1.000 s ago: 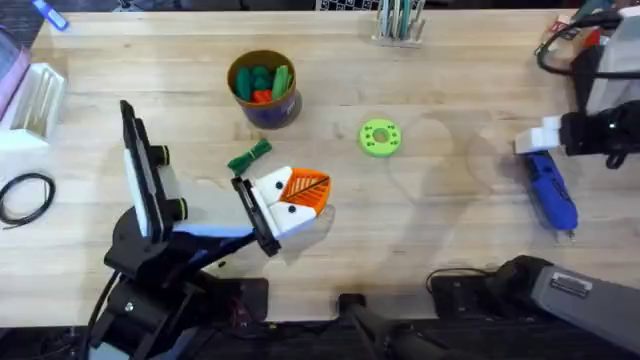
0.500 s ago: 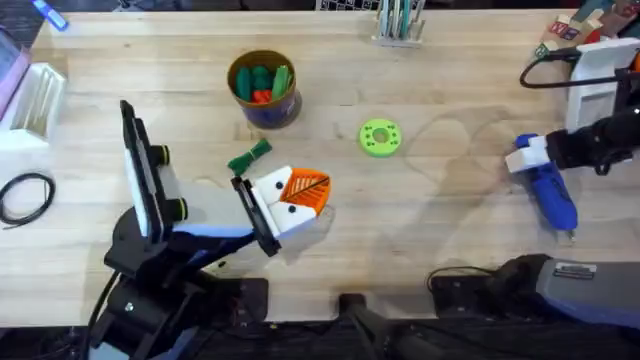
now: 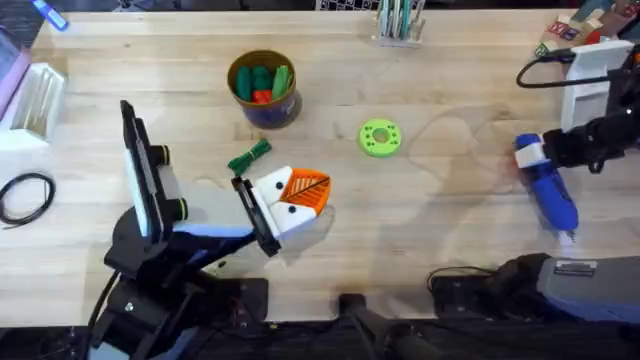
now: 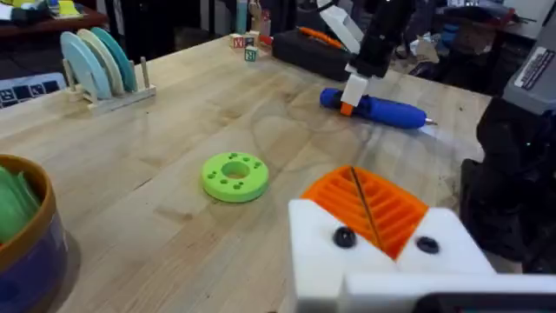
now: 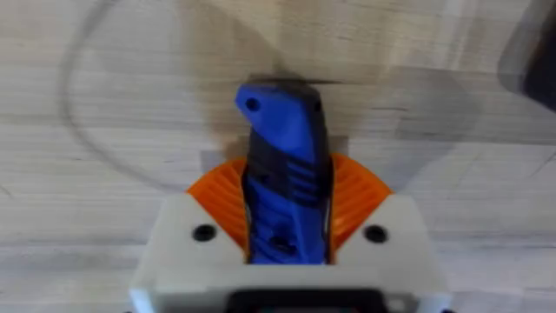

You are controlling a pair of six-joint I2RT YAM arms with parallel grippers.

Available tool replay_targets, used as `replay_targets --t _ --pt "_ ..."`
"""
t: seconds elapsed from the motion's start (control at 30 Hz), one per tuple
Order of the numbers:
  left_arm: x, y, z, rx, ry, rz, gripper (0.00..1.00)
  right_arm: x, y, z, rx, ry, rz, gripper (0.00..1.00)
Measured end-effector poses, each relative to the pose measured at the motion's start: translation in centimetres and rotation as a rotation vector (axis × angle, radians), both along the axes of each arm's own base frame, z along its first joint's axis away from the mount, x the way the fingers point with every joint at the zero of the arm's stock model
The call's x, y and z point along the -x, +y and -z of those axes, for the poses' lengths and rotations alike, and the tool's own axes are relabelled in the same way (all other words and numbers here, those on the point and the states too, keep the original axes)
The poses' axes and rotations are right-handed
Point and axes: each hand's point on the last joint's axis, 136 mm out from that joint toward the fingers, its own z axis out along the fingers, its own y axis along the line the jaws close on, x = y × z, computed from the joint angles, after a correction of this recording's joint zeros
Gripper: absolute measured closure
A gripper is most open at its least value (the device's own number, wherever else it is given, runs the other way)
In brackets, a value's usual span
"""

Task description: Pick up the gripper from the table and insert it into the empty holder that is missing its gripper. Then pick up a screw, insert it into the mounting hole, and use the screwdriver to tighten it. Finally, clean up the table by picking up the vegetable and placing it into the bucket.

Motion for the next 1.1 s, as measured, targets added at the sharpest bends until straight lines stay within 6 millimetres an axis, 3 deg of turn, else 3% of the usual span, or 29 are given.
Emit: replay_targets --t 0.17,0.43,0.57,0.7,0.8,0.93,1.1 --pt "0.0 0.0 0.0 0.0 0.0 0.0 0.996 0.1 0.0 0.0 -0.002 0.002 -0.003 0.968" --pt "0.0 0.0 0.0 0.0 0.0 0.0 0.996 0.2 0.2 0.0 -0.008 0.005 0.003 0.98" --pt "0.0 0.0 0.0 0.0 0.0 0.001 0.996 -0.1 0.0 -1.4 0.021 -0.041 0.003 0.98" --pt "0.0 0.0 0.0 0.0 0.0 0.0 0.996 -0.9 0.1 -4.4 0.068 -0.143 -0.005 0.98" --pt "0.0 0.0 0.0 0.0 0.0 0.0 0.996 -2.0 1.4 -7.1 0.071 -0.251 -0.032 0.98" --pt "0.0 0.0 0.0 0.0 0.0 0.0 0.997 -3.9 5.1 -11.5 0.046 -0.44 -0.099 0.98" --pt "0.0 0.0 0.0 0.0 0.0 0.0 0.997 -5.8 11.5 -18.7 -0.079 -0.742 -0.162 0.98"
